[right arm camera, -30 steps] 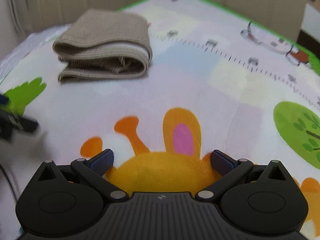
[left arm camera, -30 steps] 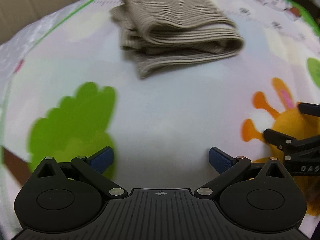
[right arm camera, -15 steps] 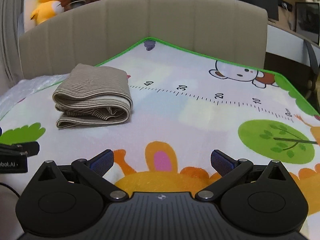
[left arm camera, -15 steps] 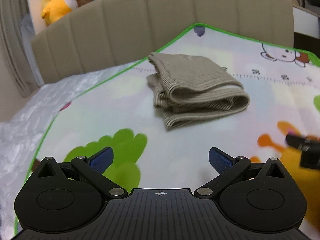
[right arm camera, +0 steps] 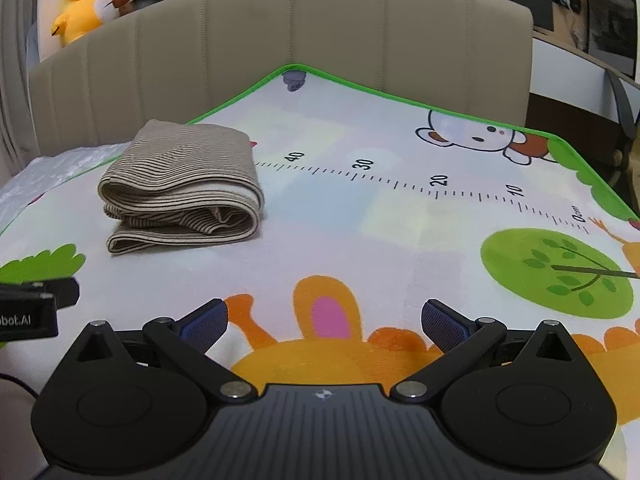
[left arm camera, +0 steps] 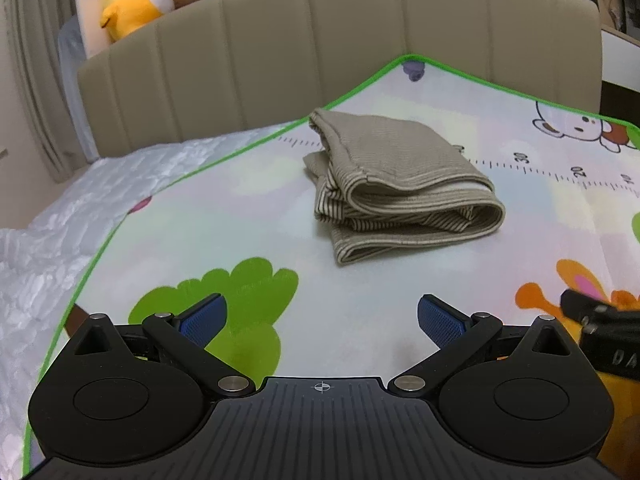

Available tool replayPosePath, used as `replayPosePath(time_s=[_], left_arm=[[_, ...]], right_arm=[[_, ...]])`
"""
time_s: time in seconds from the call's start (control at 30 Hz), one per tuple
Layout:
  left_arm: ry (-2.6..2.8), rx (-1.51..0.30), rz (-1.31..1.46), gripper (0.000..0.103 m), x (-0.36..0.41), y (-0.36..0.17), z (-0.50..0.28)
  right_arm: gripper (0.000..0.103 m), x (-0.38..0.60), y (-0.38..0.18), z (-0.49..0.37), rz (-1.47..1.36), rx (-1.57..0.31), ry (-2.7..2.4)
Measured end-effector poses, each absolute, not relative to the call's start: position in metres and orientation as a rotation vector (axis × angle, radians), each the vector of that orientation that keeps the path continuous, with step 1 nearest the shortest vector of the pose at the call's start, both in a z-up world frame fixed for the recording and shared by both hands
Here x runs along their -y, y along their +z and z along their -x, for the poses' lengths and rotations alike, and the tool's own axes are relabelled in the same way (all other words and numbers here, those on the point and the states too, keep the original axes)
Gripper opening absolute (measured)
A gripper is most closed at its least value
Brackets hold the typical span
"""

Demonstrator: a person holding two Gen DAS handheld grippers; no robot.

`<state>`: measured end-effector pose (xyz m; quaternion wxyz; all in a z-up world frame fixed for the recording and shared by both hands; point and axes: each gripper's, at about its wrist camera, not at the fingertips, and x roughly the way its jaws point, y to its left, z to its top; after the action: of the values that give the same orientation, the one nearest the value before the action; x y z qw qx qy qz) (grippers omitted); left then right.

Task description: Fold clothes

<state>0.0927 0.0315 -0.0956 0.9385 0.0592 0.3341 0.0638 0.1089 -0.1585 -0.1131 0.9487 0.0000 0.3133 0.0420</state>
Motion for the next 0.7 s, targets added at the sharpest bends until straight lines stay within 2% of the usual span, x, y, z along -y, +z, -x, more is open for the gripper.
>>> replayPosePath(time_s=[0.7], left_arm=[[0.155, -0.715, -0.122, 0.103, -0.0334, -0.0986, -0.0939]], right_arm=[[0.103, 0.1586, -0.1084, -0.1075, 0.007, -0.624, 0.091]])
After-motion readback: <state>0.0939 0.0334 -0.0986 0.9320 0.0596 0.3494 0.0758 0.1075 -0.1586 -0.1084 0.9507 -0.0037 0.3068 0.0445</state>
